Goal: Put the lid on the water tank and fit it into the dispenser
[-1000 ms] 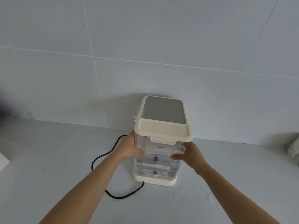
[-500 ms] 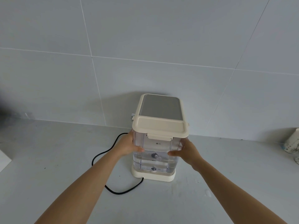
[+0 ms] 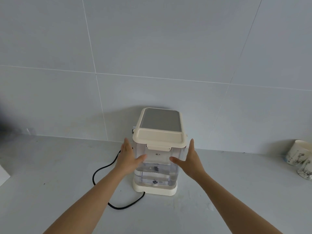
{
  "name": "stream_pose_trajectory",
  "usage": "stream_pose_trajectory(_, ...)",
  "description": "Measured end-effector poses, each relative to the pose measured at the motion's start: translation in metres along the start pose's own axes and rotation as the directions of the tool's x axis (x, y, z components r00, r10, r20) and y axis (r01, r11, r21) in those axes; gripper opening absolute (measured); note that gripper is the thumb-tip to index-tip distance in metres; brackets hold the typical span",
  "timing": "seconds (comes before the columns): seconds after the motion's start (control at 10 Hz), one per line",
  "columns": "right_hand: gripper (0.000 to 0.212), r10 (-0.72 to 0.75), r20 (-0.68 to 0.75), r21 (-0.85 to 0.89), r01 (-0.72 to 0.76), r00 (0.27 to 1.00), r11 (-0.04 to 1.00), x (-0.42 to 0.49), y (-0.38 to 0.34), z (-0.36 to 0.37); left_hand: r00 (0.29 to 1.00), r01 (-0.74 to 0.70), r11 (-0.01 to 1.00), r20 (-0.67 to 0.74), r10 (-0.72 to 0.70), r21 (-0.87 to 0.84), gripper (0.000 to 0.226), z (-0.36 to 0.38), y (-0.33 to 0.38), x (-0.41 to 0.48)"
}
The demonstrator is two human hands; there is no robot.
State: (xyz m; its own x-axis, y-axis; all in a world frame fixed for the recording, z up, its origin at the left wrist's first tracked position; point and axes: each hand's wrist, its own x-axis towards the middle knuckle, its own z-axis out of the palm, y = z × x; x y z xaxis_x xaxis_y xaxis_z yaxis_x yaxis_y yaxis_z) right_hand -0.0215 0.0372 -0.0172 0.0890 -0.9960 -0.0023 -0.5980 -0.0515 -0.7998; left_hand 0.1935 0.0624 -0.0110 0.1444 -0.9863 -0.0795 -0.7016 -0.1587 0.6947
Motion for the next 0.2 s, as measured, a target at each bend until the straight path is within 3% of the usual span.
stream_pose_trajectory(0.2, 0.116, -0.153, -0.051, -0.196, 0.140, 0.987, 0.971, -0.006, -0.017, -0.031, 0.966, -0.185, 0.979, -0.168, 0.196, 0.080, 0.092, -0.019, 0.039, -0.008)
